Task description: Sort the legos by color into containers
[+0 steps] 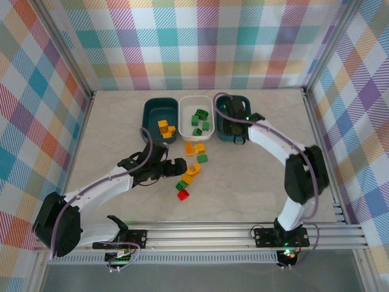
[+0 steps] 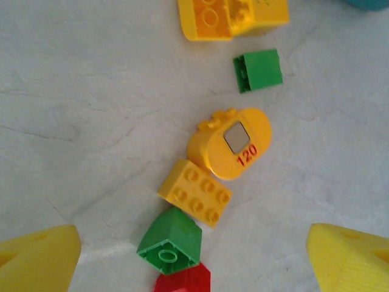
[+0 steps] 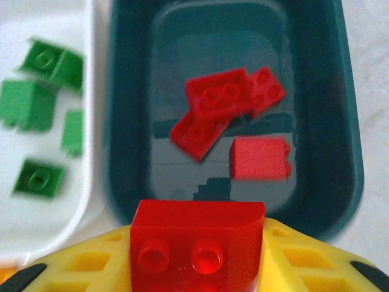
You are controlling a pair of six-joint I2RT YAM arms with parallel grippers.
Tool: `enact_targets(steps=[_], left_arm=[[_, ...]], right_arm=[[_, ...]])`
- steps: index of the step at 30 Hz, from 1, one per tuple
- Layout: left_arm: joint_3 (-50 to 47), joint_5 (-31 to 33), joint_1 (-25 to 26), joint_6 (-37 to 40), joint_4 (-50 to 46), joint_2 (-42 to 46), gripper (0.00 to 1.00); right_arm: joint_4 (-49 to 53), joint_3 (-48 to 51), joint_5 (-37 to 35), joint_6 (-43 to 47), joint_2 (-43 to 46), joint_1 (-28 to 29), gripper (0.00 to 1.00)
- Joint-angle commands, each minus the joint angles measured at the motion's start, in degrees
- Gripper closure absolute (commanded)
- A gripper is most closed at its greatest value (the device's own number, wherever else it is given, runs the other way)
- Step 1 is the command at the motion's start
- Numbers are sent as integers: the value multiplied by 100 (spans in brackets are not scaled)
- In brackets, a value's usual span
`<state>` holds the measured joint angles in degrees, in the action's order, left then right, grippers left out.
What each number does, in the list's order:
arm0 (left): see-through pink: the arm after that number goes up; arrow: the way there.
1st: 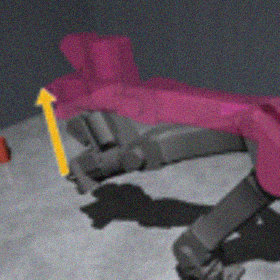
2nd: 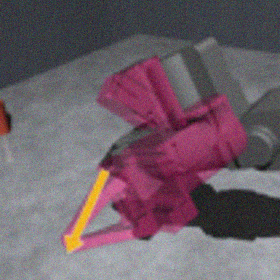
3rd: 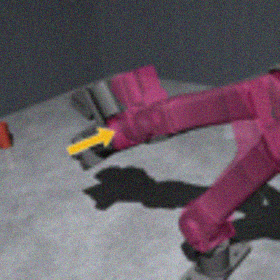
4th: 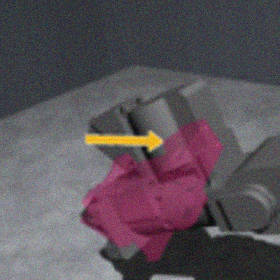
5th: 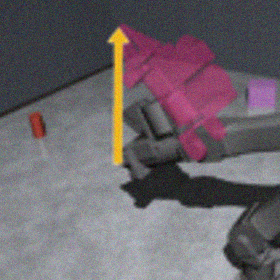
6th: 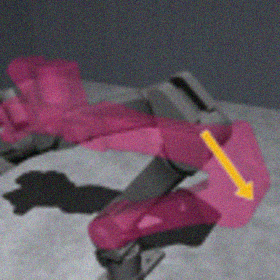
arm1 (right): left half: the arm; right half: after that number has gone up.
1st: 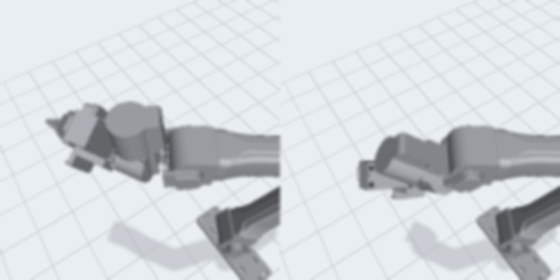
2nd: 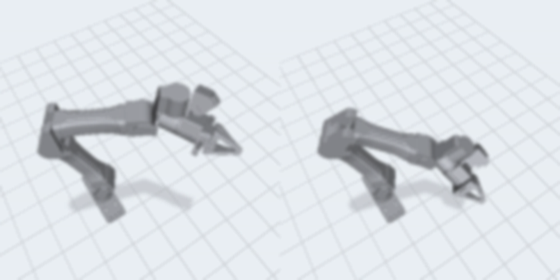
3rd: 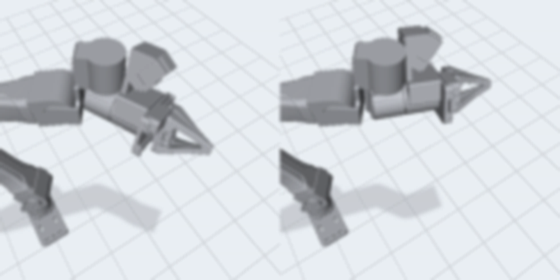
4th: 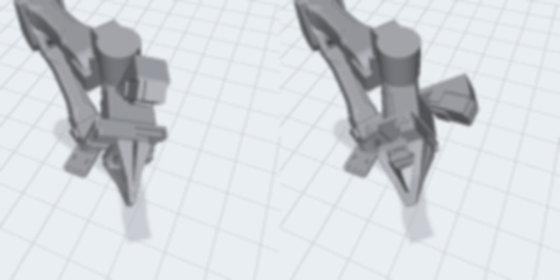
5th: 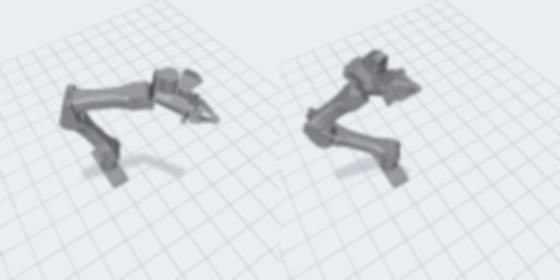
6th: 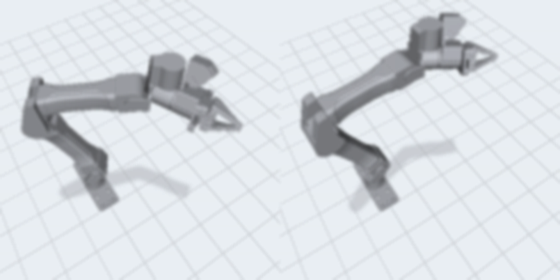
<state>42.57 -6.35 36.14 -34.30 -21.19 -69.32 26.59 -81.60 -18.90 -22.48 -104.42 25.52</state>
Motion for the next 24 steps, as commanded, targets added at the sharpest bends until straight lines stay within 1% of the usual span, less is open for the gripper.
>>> enact_targets(steps=[1,3,6,8,9,11,16,20,24], left_arm=[[-219,-132,252,286,-187,134,5],[-333,-120,436,324,-129,79,5],[-370,-29,683,445,-143,-79,5],[-316,68,833,511,-175,-215,5],[-274,144,920,562,-199,-313,5],[-229,211,1038,617,-198,-450,4],[-128,343,1239,814,-136,-848,5],[-5,428,1399,1007,-96,-1155,8],[121,520,1517,1123,-67,-1484,13]], right_arm=[[195,-728,527,306,-756,-279,57],[393,-1226,656,355,-1109,-391,55],[613,-1778,764,431,-1484,-510,50],[824,-2097,777,513,-1664,-556,42],[924,-2210,720,557,-1704,-563,39],[915,-2176,692,624,-1609,-565,37],[517,-1458,663,607,-851,-557,34],[108,-516,736,491,-34,-447,33],[-224,500,849,213,834,-271,32]])
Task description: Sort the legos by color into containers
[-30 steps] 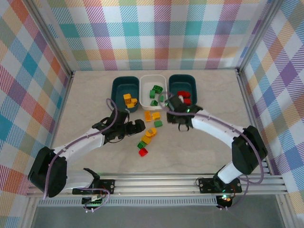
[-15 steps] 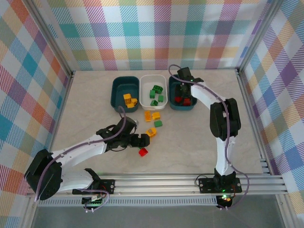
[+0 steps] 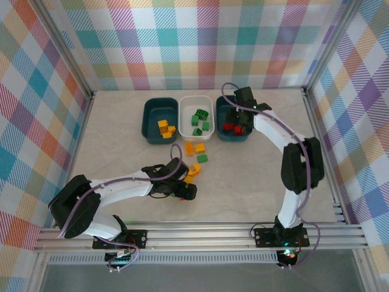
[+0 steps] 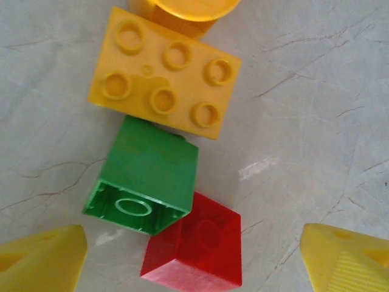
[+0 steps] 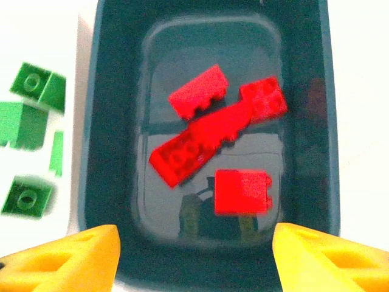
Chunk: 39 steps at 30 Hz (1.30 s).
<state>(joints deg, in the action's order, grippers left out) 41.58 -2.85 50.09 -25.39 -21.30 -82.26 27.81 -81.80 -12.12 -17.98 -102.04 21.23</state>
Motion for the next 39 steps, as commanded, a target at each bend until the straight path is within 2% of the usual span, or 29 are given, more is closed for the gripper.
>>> enact_targets(steps=[1,4,13,23,31,39], left_arm=[[266,201,152,251,-65,-261,15],[379,146,265,283,-152,-413,20],[526,314,683,251,-601,-275,23],[517,241,911,4,-746,-130,26],[578,710,924,-289,-964,-371,28],[569,800,950,-379,-845,-626,41]], right_arm=[[-402,758,250,-315,785,191,32],[-489,1324,359,-454,1245,262,32],[-467,2279,376,-592,2226,303,32],[-530,2568,384,-530,2412,303,32],[-653,2684,440,-540,2485,302,32],[-822,2831,566,-593,2549,311,33]])
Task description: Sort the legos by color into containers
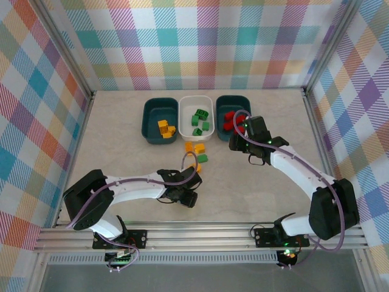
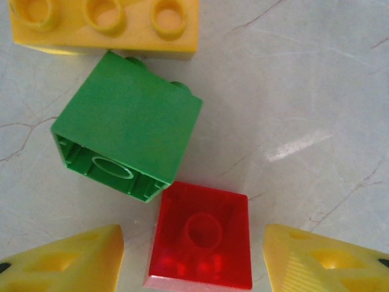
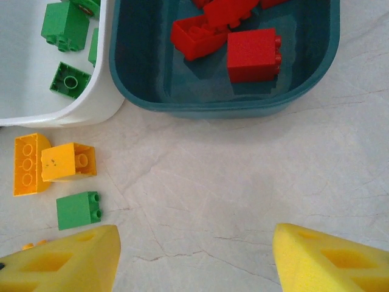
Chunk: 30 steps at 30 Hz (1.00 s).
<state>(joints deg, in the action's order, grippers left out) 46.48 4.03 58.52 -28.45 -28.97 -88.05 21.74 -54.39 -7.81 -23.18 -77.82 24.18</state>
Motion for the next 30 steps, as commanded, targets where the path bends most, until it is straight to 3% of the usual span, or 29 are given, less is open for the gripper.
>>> enact_targets(steps=[1,7,15,18,22,30], left_arm=[[81,105,107,-69,-74,-61,42],[175,127,142,-73,-156,-80,64],[927,-40,182,47,-533,127,71],[1712,305,177,235,-827,31,73],[3056,615,-76,573,-1179,-603,77],[6116,-510,-1179,809,-1320,-2899,81]], right_arm=[[-223,103,134,-73,136,16,33],[-392,182,192,-108,123,29,34],[-929,696,-321,-337,398,42,35],[-936,887,-1042,-623,552,21,35],[-1057,1209,-1490,-896,748,-36,33],[-1306,1807,-1903,-1489,1284,-271,27]])
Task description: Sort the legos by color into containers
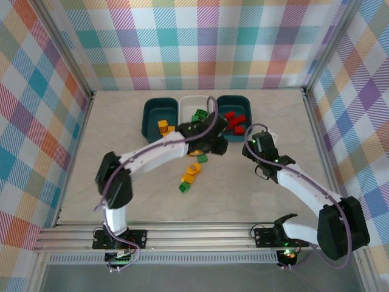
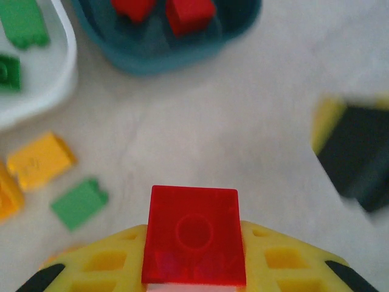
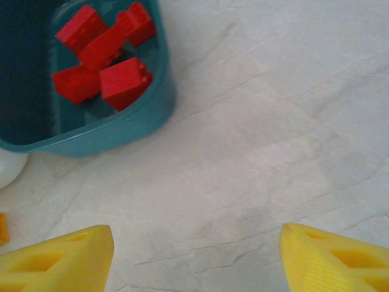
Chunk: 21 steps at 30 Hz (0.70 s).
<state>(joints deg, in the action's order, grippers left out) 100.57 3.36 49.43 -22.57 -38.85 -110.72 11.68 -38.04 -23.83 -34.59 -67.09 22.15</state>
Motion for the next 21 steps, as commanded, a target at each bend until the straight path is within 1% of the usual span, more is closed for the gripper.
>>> enact_targets(steps=[1,4,7,9,11,14,15,16,18,19,20,21], left_arm=[[1073,-515,-318,315,-333,-958,82],[2379,-198,-359,729,-517,-1909,80],[4019,-345,-460,817,-1129,-2911,79],[4681,-362,-528,792,-1277,-3320,77],[4892,-475,-625,671,-1232,-3538,75],[4893,-717,-759,512,-1121,-3681,71],[4892,-800,-777,508,-1097,-3705,67],[4892,-864,-792,518,-1083,-3720,62],[4884,-1072,-779,578,-1036,-3682,41],[4877,-1141,-783,598,-1017,-3624,35],[4843,-1152,-769,652,-981,-3543,32],[4741,-1018,-739,694,-934,-3400,28]], right_arm=[[-335,210,-315,-371,238,-86,27],[-341,231,-324,-417,232,-115,26],[-345,217,-243,-443,214,-132,26],[-352,214,-171,-443,218,-132,26],[-355,223,-156,-443,236,-132,26],[-370,227,-106,-417,264,-132,26],[-380,219,-100,-404,275,-132,26],[-395,226,-72,-387,275,-138,26],[-447,242,-15,-338,284,-132,26],[-477,252,9,-330,278,-132,25],[-502,260,30,-313,266,-132,25],[-533,270,47,-299,251,-132,25]])
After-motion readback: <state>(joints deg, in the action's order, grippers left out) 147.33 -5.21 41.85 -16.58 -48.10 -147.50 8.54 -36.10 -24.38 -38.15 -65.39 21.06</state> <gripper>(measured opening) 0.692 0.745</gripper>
